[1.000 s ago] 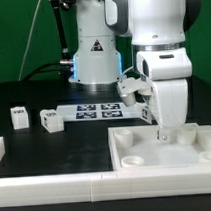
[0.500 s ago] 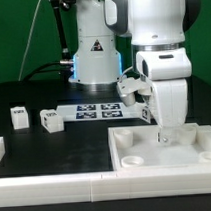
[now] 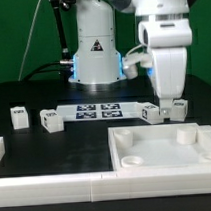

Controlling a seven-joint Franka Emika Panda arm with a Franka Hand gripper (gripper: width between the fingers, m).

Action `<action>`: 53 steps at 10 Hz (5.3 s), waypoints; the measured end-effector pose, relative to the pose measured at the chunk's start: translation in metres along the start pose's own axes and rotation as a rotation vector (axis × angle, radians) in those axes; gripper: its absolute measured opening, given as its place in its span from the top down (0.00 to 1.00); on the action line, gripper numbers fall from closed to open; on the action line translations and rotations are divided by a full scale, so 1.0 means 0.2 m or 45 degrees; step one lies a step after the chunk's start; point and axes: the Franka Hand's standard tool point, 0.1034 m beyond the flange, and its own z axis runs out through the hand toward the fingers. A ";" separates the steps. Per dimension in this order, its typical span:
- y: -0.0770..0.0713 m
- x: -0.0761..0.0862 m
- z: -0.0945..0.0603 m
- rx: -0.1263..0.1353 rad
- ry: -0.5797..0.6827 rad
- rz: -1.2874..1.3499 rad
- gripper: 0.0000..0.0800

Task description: Assemble one leg

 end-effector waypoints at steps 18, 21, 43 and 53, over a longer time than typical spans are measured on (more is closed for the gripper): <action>-0.32 0.06 0.08 0.072 0.096 2.195 0.19; -0.39 0.14 0.08 0.107 0.098 2.520 0.19; -0.57 0.29 0.16 1.150 -0.838 2.216 0.19; -0.64 0.30 0.24 1.128 -0.850 2.206 0.64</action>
Offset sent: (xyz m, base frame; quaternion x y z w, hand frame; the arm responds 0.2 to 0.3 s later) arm 0.0000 0.0000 0.0000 0.0000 0.0000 0.1593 0.9872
